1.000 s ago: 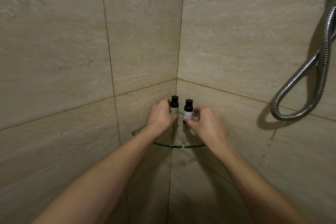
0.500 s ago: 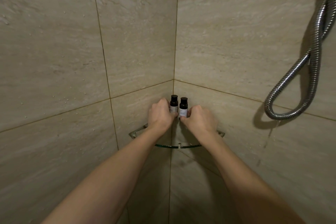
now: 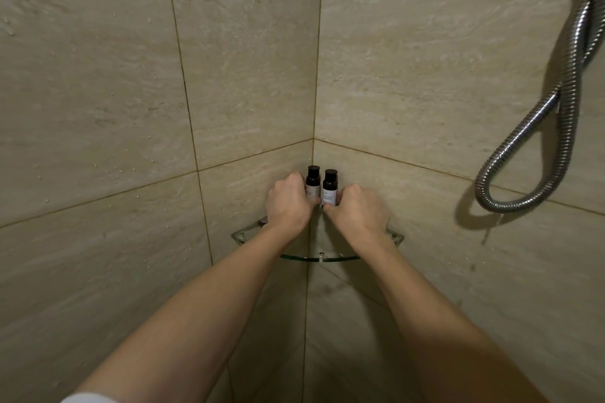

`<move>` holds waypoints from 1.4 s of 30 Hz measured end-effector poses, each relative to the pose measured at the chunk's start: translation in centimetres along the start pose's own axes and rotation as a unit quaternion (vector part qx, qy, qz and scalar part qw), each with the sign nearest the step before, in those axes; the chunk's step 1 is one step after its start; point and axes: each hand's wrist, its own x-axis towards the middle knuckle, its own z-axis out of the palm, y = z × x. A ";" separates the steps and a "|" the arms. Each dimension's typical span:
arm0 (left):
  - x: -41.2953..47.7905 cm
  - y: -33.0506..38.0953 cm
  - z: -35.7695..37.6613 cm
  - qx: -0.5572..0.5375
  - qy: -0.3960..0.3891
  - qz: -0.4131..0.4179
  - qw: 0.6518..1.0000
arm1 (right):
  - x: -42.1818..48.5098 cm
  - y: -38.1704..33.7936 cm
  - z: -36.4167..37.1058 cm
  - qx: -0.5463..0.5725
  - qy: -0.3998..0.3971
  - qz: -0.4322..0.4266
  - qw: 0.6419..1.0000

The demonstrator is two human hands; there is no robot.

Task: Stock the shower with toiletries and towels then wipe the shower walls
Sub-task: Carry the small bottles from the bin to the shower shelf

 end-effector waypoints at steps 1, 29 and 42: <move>0.0 0.0 0.0 0.003 0.000 0.001 1.000 | 0.0 0.0 0.0 -0.005 0.001 0.001 1.000; -10.0 -2.3 -4.7 -0.035 -0.009 0.338 0.940 | -10.2 5.9 -1.7 0.119 0.204 -0.011 0.972; -29.2 -15.5 4.4 -0.064 -0.384 0.339 0.856 | -42.1 13.9 0.9 0.033 -0.007 0.331 0.943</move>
